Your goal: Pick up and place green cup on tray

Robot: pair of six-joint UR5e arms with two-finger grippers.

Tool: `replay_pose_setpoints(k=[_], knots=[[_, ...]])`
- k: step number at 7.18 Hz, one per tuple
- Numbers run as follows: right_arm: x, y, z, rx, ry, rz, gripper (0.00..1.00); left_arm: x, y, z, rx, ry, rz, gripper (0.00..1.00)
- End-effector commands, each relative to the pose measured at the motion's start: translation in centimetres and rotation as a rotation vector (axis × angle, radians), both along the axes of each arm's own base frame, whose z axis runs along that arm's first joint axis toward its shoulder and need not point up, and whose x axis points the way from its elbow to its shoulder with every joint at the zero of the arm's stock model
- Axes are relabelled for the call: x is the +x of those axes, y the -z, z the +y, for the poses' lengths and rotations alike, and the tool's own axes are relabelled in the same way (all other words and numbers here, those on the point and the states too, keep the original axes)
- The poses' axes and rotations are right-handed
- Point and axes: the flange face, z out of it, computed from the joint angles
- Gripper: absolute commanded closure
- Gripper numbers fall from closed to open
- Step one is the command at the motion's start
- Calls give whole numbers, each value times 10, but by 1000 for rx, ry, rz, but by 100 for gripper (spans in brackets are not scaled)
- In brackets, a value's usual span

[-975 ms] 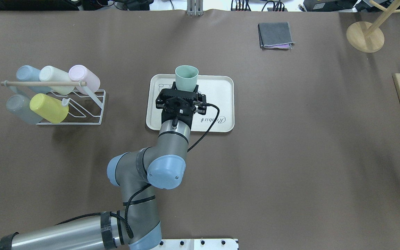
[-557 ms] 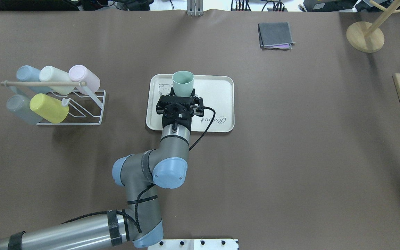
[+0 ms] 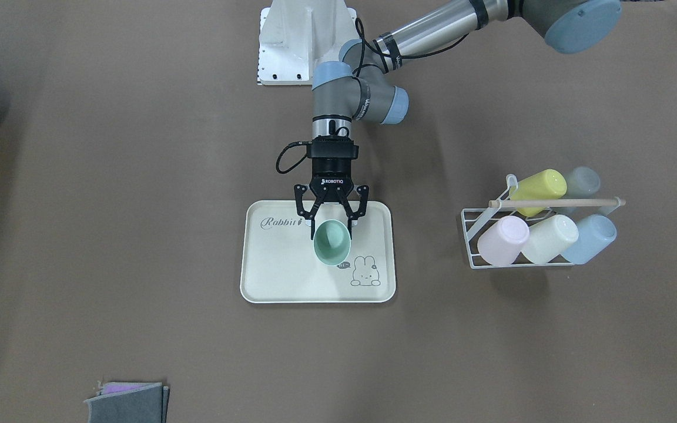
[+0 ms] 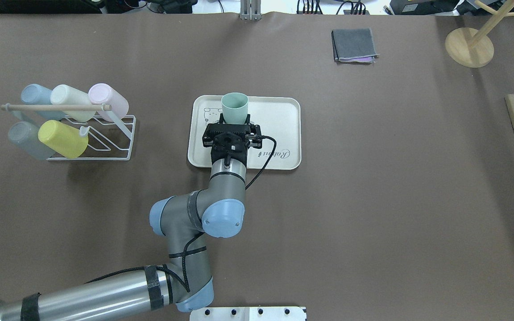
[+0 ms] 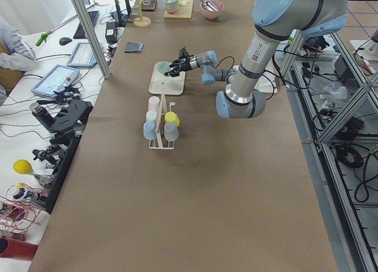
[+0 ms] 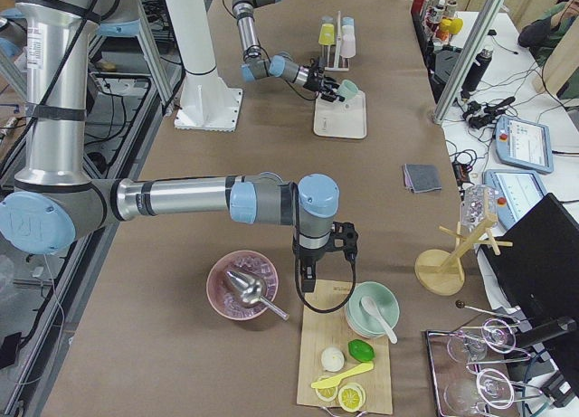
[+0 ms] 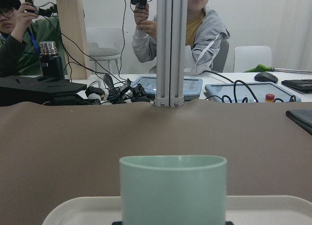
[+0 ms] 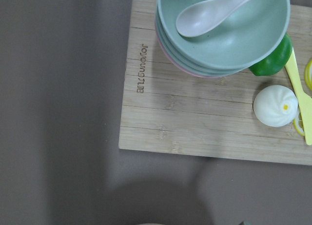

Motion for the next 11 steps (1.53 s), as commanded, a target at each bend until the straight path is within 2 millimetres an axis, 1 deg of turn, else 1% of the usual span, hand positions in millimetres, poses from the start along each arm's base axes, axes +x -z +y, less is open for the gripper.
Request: replay_pose_setpoints(k=[1, 2, 3, 4, 5, 6, 7, 8, 9, 10, 11], knots=[[-1, 1, -2, 2, -1, -20, 0, -6, 1, -23, -16, 2, -1, 87], [-1, 3, -2, 5, -2, -16, 0, 1, -3, -26, -27, -8, -15, 87], [-1, 4, -2, 9, 0, -13, 0, 1, -3, -34, -38, -20, -15, 87], [0, 2, -3, 9, 1, -5, 0, 3, 0, -34, -41, -29, -11, 87], [1, 4, -4, 14, 1, 2, 0, 12, -5, -37, -49, -30, -30, 87], [3, 10, -5, 29, -4, 7, 0, 13, -5, -37, -50, -30, -34, 87], [11, 23, -19, 63, -17, 37, 0, 14, -3, -37, -50, -31, -30, 82], [13, 23, -21, 67, -18, 65, 0, 15, 0, -37, -51, -36, -25, 82], [13, 15, -17, 50, -17, 67, 0, 18, 4, -34, -57, -55, -12, 82], [13, 4, -8, 26, -16, 64, 0, 20, 2, -33, -73, -50, 21, 82], [13, 1, -10, 36, -17, 65, 0, 20, 4, -33, -74, -49, 25, 81]])
